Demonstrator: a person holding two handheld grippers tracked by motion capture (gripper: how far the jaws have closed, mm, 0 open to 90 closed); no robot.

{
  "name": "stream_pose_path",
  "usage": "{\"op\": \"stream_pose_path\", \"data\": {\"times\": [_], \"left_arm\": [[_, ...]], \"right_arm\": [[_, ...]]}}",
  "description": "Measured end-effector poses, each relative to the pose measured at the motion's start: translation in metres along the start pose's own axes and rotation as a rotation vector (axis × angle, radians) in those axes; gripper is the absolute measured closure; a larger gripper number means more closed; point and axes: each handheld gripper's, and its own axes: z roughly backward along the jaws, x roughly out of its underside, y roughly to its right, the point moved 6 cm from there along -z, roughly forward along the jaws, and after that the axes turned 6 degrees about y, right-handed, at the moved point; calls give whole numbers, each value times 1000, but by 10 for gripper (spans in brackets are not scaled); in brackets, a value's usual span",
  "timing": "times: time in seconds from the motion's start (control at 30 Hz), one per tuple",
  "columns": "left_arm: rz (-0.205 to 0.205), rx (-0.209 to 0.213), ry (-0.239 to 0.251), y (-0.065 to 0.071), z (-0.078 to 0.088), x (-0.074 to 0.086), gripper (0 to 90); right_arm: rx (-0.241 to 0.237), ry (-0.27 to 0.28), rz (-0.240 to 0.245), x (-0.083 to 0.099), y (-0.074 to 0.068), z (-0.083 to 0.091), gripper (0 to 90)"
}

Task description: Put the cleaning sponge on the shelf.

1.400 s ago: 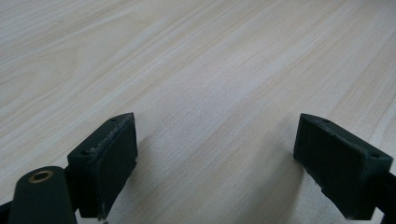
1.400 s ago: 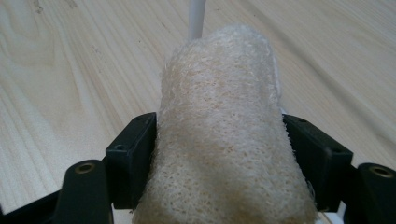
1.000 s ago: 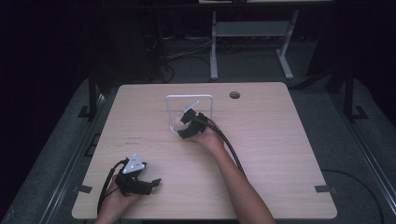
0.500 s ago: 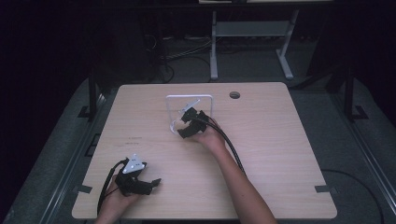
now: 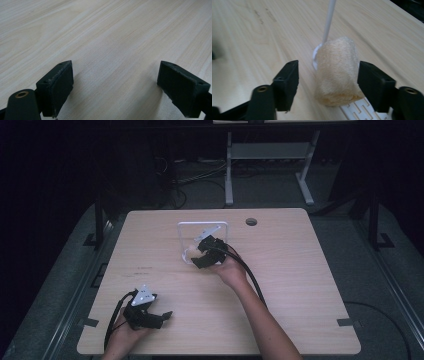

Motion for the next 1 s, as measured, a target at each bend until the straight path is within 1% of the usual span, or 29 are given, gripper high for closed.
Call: {"op": "stream_pose_path", "data": {"times": [0.03, 0.07, 0.1, 0.23, 0.37, 0.47, 0.5, 0.57, 0.67, 0.77, 0.9, 1.0], "left_arm": [[3, 1, 0, 0, 0, 0, 128], [0, 0, 0, 0, 0, 0, 128], [-1, 0, 0, 0, 0, 0, 128], [2, 1, 2, 0, 0, 0, 128], [-1, 0, 0, 0, 0, 0, 128], [0, 0, 0, 0, 0, 0, 128], [0, 0, 0, 0, 0, 0, 128], [0, 0, 0, 0, 0, 0, 128], [0, 0, 2, 0, 0, 0, 128], [2, 0, 2, 0, 0, 0, 128], [2, 0, 2, 0, 0, 0, 128], [2, 0, 2, 0, 0, 0, 128]], "right_arm": [[-12, 2, -5, 0, -1, 2, 385], [-23, 7, -9, 0, -3, 4, 401], [-37, 11, -14, 1, -4, 7, 444], [-66, 18, -20, 3, -10, 13, 569], [-105, 17, -26, 8, -15, 14, 759], [-127, 8, -22, 12, -20, 14, 873], [-131, 8, -20, 14, -20, 13, 897], [-149, -2, -24, 17, -22, 10, 898], [-153, -16, -29, 21, -24, 6, 899], [-152, -33, -23, 26, -23, -1, 899], [-130, -66, -32, 34, -17, -7, 898], [-115, -76, -32, 37, -12, -10, 899]]}}
